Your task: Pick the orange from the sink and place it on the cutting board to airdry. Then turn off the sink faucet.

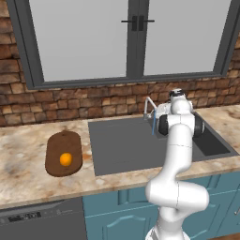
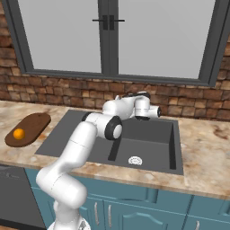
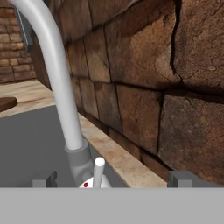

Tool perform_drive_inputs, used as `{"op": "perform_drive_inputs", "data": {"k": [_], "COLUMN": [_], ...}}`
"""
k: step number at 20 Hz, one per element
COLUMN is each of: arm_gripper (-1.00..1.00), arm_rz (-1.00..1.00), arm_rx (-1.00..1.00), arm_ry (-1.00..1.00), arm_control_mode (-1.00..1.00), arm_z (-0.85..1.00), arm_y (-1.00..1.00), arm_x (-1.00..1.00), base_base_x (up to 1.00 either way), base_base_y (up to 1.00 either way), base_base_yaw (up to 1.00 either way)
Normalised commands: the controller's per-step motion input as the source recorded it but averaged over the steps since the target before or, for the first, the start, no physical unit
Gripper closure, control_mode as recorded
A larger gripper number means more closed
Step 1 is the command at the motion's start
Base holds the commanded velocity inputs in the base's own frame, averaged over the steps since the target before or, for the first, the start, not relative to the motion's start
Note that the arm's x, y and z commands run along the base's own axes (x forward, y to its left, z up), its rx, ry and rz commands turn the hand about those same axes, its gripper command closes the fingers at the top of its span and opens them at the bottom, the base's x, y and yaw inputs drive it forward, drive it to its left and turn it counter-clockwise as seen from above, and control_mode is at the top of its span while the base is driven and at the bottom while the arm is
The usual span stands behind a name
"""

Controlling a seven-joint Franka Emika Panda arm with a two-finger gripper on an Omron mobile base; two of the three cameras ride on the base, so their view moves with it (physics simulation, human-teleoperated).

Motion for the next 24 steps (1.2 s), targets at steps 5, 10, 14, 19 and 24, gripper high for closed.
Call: {"op": "perform_drive_inputs", "data": {"k": [5,10,14,19,24], "arm_gripper": [-1.00,-1.00,-1.00,-1.00,-1.00], "arm_rz": [0.08,0.11,0.15,0.16,0.18], "arm_rx": [0.01,0.00,0.00,0.00,-0.03], "arm_ry": [0.00,0.00,0.00,0.00,0.00], "arm_control_mode": [-1.00,-1.00,-1.00,-1.00,-1.00], "arm_z": [0.00,0.00,0.00,0.05,0.10], "arm_y": [0.24,0.64,0.84,0.89,0.99], "arm_x": [0.20,0.14,0.18,0.23,0.31], "base_base_x": [0.00,0.00,0.00,0.00,0.00], "base_base_y": [0.00,0.00,0.00,0.00,0.00], "base_base_yaw": [0.00,0.00,0.00,0.00,0.00]}}
